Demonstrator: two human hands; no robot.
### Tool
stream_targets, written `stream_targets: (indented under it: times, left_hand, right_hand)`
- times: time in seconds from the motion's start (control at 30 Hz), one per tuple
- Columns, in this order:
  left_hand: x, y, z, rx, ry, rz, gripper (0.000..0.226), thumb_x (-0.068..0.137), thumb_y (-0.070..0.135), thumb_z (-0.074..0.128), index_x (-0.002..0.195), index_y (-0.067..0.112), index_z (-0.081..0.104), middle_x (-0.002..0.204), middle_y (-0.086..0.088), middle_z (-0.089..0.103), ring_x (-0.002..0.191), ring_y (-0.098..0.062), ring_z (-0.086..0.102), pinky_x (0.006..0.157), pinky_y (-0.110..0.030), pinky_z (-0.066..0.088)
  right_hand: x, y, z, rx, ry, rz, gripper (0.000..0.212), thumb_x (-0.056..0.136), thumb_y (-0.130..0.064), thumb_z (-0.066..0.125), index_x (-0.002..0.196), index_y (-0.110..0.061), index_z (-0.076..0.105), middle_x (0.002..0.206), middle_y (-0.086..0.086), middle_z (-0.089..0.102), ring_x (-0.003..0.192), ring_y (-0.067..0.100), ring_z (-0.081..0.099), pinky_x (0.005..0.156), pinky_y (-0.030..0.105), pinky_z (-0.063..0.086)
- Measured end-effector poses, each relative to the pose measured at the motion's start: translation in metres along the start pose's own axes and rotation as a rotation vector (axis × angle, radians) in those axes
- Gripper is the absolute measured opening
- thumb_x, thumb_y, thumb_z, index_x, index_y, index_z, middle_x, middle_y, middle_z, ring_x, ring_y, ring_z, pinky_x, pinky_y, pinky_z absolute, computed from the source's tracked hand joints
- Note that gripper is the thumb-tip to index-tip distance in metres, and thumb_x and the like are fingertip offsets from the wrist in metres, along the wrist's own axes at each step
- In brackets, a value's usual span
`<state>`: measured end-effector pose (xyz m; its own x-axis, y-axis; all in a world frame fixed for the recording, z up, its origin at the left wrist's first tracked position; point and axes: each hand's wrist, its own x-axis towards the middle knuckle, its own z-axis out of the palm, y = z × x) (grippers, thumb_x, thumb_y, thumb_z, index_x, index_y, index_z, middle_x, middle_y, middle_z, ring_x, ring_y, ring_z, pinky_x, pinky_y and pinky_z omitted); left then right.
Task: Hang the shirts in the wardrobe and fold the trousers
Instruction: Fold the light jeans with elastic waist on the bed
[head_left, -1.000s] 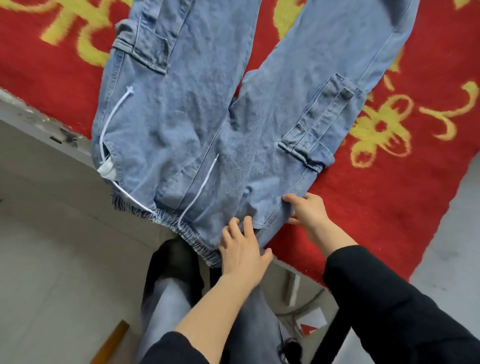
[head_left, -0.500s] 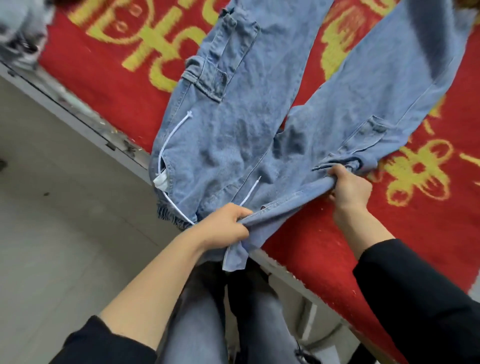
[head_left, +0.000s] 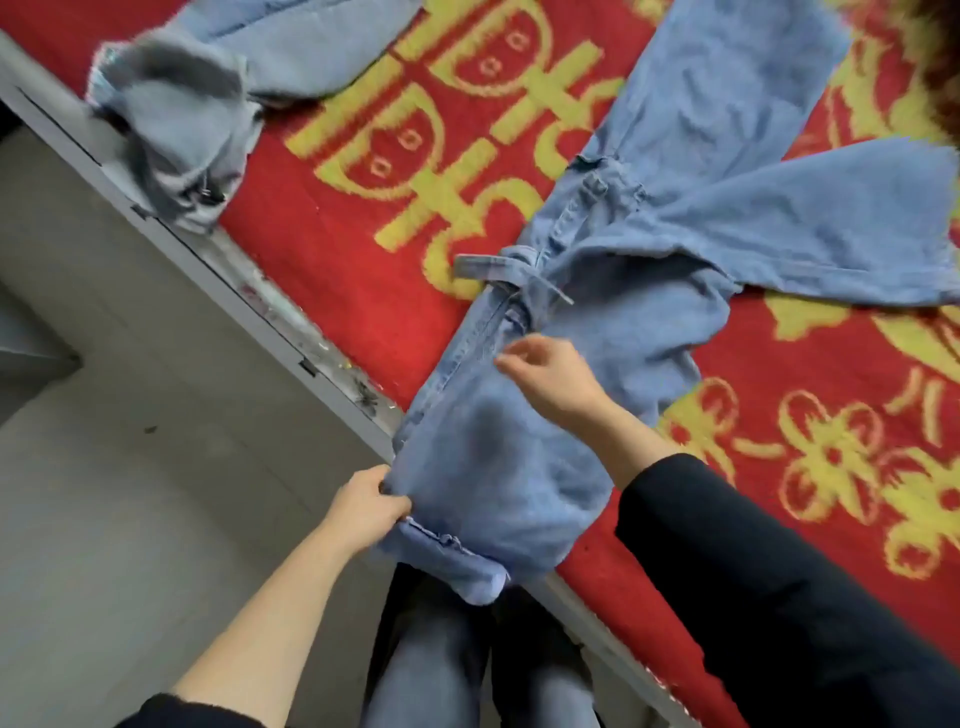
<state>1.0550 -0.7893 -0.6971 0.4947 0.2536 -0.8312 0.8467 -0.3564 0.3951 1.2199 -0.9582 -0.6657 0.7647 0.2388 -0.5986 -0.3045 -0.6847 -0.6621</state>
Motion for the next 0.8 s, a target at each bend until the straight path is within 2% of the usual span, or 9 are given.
stream_targets:
  times: [0.07,0.13,0.23,0.37,0.47,0.57,0.67,0.73,0.8]
  left_hand:
    - [0.010,0.001,-0.002,0.055,-0.014,-0.014,0.012,0.078,0.013,0.061,0.071,0.018,0.052,0.073,-0.001,0.060,0.072,-0.023,0.054,0.054,-0.027,0.037]
    - [0.018,0.016,-0.005,0.098,0.036,0.034,0.016,0.080,0.021,0.062,0.069,0.017,0.051,0.071,-0.001,0.058,0.074,-0.024,0.053,0.057,-0.030,0.036]
    - [0.029,0.050,-0.014,0.191,0.191,0.162,0.014,0.080,0.031,0.064,0.077,0.022,0.053,0.076,0.005,0.058,0.078,-0.020,0.054,0.066,-0.029,0.040]
    - [0.051,0.099,-0.016,0.312,0.185,0.458,0.015,0.086,0.041,0.059,0.092,0.028,0.055,0.089,0.004,0.060,0.083,-0.022,0.057,0.072,-0.037,0.048]
    - [0.071,0.121,-0.019,0.334,0.230,0.339,0.019,0.093,0.036,0.054,0.079,0.022,0.056,0.085,-0.006,0.066,0.087,-0.034,0.059,0.065,-0.036,0.044]
    - [0.084,0.133,-0.024,0.391,0.255,0.263,0.003,0.092,0.023,0.055,0.094,0.021,0.057,0.101,-0.005,0.060,0.102,-0.031,0.054,0.076,-0.037,0.042]
    - [0.086,0.166,-0.021,0.360,0.282,0.428,0.042,0.078,0.010,0.061,0.117,0.019,0.047,0.116,-0.005,0.043,0.115,-0.027,0.039,0.089,-0.038,0.037]
    - [0.088,0.195,-0.015,0.319,0.337,0.601,0.062,0.070,0.014,0.064,0.128,0.015,0.043,0.123,-0.008,0.039,0.119,-0.027,0.032,0.098,-0.038,0.033]
    - [0.091,0.225,-0.005,0.382,0.330,0.753,0.071,0.063,0.026,0.060,0.131,0.017,0.042,0.129,-0.007,0.037,0.121,-0.025,0.028,0.104,-0.041,0.030]
  right_hand:
    - [0.007,0.009,0.007,0.003,-0.156,0.090,0.034,0.088,-0.022,0.060,0.121,-0.013,0.064,0.109,0.006,0.067,0.091,0.018,0.063,0.065,0.023,0.048]
    - [0.013,0.014,0.004,0.054,-0.175,0.123,0.042,0.088,-0.018,0.059,0.130,-0.014,0.058,0.119,0.004,0.063,0.102,0.016,0.061,0.073,0.025,0.050]
    - [0.022,0.014,-0.006,0.121,-0.120,0.171,0.036,0.087,-0.015,0.060,0.123,-0.016,0.063,0.112,0.001,0.067,0.089,0.012,0.059,0.072,0.026,0.047]
    - [0.036,0.001,-0.030,0.339,0.103,0.181,0.020,0.086,-0.008,0.061,0.104,-0.015,0.065,0.098,0.004,0.067,0.083,0.015,0.058,0.071,0.030,0.048]
    - [0.046,-0.007,-0.046,0.410,0.115,0.138,0.028,0.087,-0.006,0.062,0.113,-0.015,0.062,0.099,0.000,0.065,0.086,0.009,0.058,0.077,0.026,0.045]
    - [0.056,-0.004,-0.060,0.435,0.160,0.168,0.021,0.086,-0.002,0.061,0.104,-0.013,0.066,0.087,-0.003,0.065,0.080,0.012,0.057,0.075,0.029,0.047]
    - [0.064,0.009,-0.091,0.587,0.400,0.246,0.013,0.087,0.003,0.056,0.095,-0.005,0.064,0.077,0.006,0.061,0.069,0.017,0.059,0.064,0.029,0.052]
    - [0.069,0.021,-0.118,0.643,0.567,0.321,0.012,0.086,0.003,0.054,0.092,-0.005,0.062,0.073,0.007,0.059,0.062,0.018,0.060,0.053,0.023,0.051]
    - [0.076,0.042,-0.141,0.658,0.716,0.395,0.006,0.082,-0.005,0.056,0.084,-0.010,0.060,0.074,0.008,0.059,0.062,0.021,0.061,0.052,0.026,0.052]
